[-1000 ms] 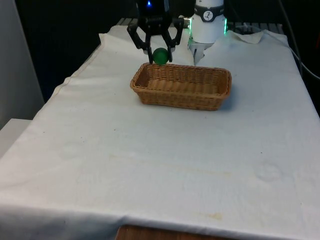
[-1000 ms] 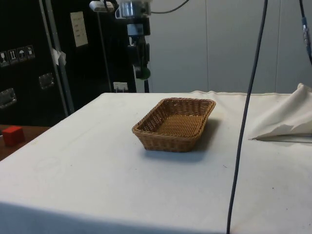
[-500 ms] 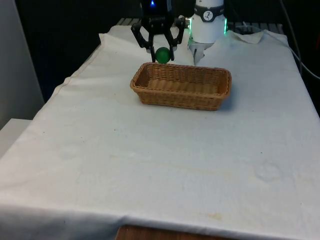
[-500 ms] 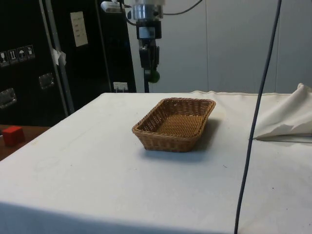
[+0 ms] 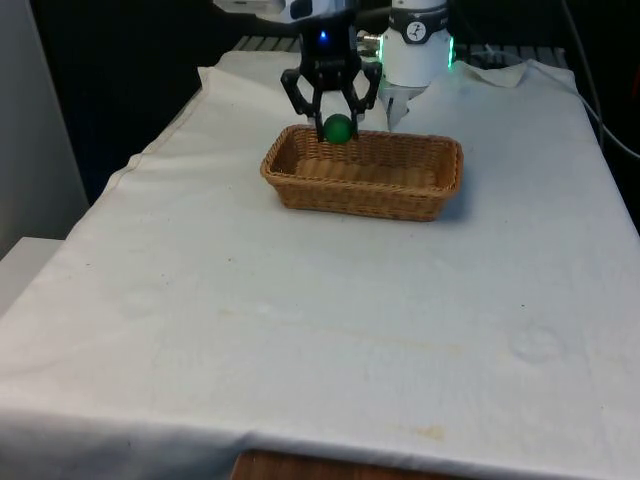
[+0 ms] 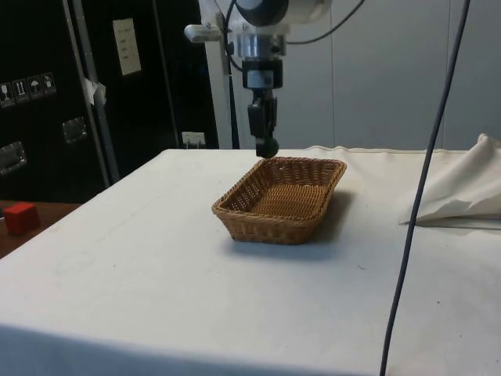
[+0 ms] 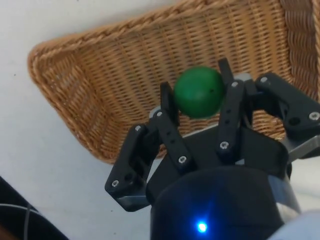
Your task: Pick up the ball and place it into the basket.
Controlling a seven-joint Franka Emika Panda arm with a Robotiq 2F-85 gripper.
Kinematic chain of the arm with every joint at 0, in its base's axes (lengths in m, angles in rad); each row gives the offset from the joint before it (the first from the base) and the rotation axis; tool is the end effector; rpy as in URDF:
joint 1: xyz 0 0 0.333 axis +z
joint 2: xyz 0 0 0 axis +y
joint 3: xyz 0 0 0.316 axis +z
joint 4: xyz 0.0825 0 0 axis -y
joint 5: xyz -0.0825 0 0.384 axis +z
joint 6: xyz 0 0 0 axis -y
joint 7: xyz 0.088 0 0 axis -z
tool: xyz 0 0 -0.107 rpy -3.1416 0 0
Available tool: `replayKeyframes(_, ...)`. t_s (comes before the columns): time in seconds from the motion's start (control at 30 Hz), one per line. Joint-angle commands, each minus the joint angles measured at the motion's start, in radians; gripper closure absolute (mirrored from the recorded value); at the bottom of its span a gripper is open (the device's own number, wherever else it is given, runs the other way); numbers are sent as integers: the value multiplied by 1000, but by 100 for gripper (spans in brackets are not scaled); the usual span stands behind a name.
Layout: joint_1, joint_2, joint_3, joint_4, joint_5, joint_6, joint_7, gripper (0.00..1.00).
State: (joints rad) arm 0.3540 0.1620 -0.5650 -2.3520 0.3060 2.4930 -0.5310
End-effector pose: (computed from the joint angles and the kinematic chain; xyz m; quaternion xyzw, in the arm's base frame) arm 0.4997 -0.1109 0.2733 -0.9979 -0.0414 -0.0245 0.0436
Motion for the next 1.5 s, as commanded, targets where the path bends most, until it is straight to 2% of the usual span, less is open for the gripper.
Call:
replayKeyframes(0.0,6,-3,-3,-23,-16,31,9,99)
replayKeyframes(0.07,6,-4,0,-42,-17,51,9,99)
replayKeyframes(0.1,0,-1,4,-30,-1,30,-2,99)
replayKeyframes(0.13,7,-3,2,-51,-16,63,9,99)
replayKeyframes(0.2,8,-1,9,-80,-14,98,12,99)
replayKeyframes(0.3,7,2,20,-106,-12,135,15,99)
replayKeyframes(0.33,1,-2,24,-102,-1,116,2,99)
replayKeyframes(0.37,7,5,28,-121,-8,157,18,99)
replayKeyframes(0.53,5,25,52,-146,5,203,31,99)
replayKeyframes(0.6,1,26,57,-147,1,195,32,99)
replayKeyframes(0.67,1,54,74,-149,18,228,41,99)
replayKeyframes(0.8,-3,78,87,-148,27,247,47,99)
replayKeyframes(0.9,0,94,84,-143,22,249,52,99)
replayKeyframes(1.1,-3,93,85,-140,25,248,49,99)
replayKeyframes(1.17,-1,94,84,-140,22,248,52,93)
replayKeyframes(1.2,-3,94,85,-140,24,248,49,93)
replayKeyframes(1.27,-3,94,85,-139,24,248,49,78)
replayKeyframes(1.3,-3,95,85,-139,23,247,49,60)
replayKeyframes(1.4,-2,95,84,-139,22,248,51,34)
replayKeyframes(1.43,-3,96,85,-138,23,247,49,34)
replayKeyframes(1.47,-3,96,85,-138,23,247,49,25)
